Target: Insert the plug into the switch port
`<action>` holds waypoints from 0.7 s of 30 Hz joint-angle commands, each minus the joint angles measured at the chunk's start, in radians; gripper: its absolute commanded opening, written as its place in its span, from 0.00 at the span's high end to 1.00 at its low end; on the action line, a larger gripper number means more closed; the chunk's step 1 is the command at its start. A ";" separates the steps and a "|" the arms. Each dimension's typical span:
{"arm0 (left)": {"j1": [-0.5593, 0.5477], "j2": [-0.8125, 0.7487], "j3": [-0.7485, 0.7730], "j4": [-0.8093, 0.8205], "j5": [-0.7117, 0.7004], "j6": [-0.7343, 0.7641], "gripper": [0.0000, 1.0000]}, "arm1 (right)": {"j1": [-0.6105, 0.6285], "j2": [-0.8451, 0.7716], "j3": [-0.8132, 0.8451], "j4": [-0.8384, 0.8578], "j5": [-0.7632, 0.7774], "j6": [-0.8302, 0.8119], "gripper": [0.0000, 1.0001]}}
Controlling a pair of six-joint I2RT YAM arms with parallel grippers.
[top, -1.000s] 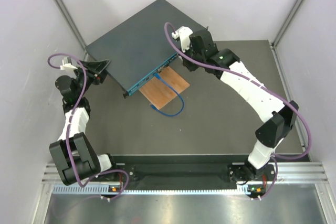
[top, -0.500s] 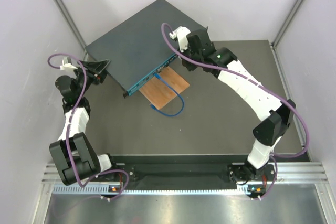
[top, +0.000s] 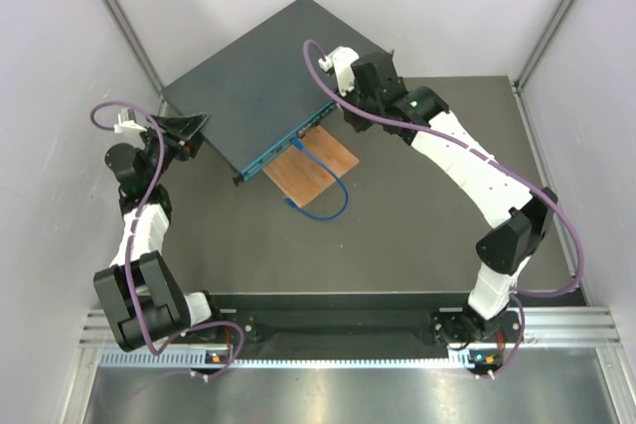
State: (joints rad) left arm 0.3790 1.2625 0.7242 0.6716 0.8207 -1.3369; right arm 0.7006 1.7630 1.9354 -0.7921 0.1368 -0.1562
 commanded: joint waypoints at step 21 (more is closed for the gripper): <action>-0.063 -0.020 -0.019 0.028 0.066 0.123 1.00 | 0.034 0.058 0.119 0.125 -0.109 0.037 1.00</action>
State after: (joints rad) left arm 0.3786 1.2602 0.7208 0.6720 0.8150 -1.3373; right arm 0.7040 1.7950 1.9846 -0.8108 0.1322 -0.1513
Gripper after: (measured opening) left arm 0.595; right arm 0.109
